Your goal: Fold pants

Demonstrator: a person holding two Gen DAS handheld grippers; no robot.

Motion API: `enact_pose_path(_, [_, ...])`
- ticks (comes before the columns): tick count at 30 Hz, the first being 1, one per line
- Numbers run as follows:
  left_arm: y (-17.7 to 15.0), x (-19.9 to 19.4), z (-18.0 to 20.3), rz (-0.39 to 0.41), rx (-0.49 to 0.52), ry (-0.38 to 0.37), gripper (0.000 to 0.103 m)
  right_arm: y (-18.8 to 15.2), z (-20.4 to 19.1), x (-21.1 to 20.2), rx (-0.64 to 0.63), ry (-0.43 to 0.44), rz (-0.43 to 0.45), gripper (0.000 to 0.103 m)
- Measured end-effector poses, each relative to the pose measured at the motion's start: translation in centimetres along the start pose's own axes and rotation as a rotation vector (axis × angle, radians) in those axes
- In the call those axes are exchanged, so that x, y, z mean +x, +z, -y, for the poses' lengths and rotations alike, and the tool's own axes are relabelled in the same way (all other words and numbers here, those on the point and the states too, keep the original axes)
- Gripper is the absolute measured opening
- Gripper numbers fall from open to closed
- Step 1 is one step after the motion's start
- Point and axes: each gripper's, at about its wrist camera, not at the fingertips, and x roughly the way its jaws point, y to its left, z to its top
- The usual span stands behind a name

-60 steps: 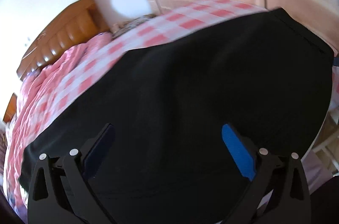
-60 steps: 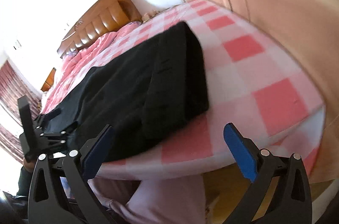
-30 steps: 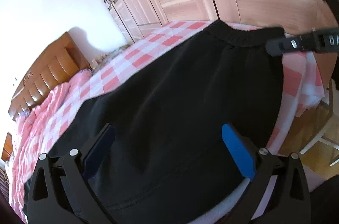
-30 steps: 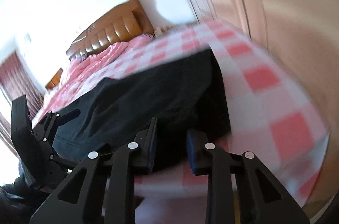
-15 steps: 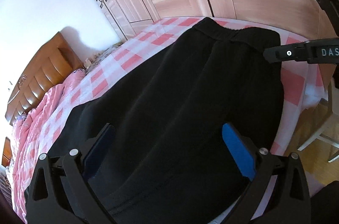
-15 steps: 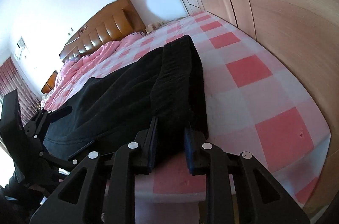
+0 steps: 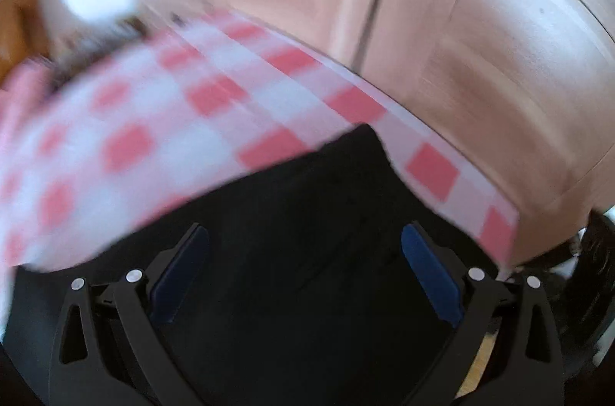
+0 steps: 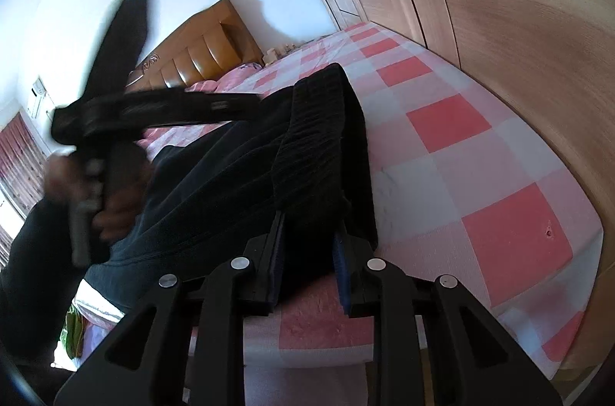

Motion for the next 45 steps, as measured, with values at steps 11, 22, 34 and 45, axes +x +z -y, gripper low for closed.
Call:
enact_pose_path(11, [3.8,6.5,0.1,-0.006,0.026,0.159,0.102,0.4,1.0,0.3,0.055,0.03,-0.002,0.023])
enact_pose_path(22, [-3.1,-9.3,2.1,0.348,0.173,0.574,0.101,-0.3,1.8,-1.7,0.138,0.041,-0.026,0.093])
enact_pose_path(34, [-18.4,-12.0,-5.1,0.172,-0.048,0.693,0.101,1.3,-2.4,2.8,0.042,-0.029,-0.143,0.083])
enact_pose_path(45, [-22.1,-13.3,-8.5,0.185,-0.182,0.63,0.101,1.4,-3.2,3.6,0.029,-0.152,-0.133,0.073])
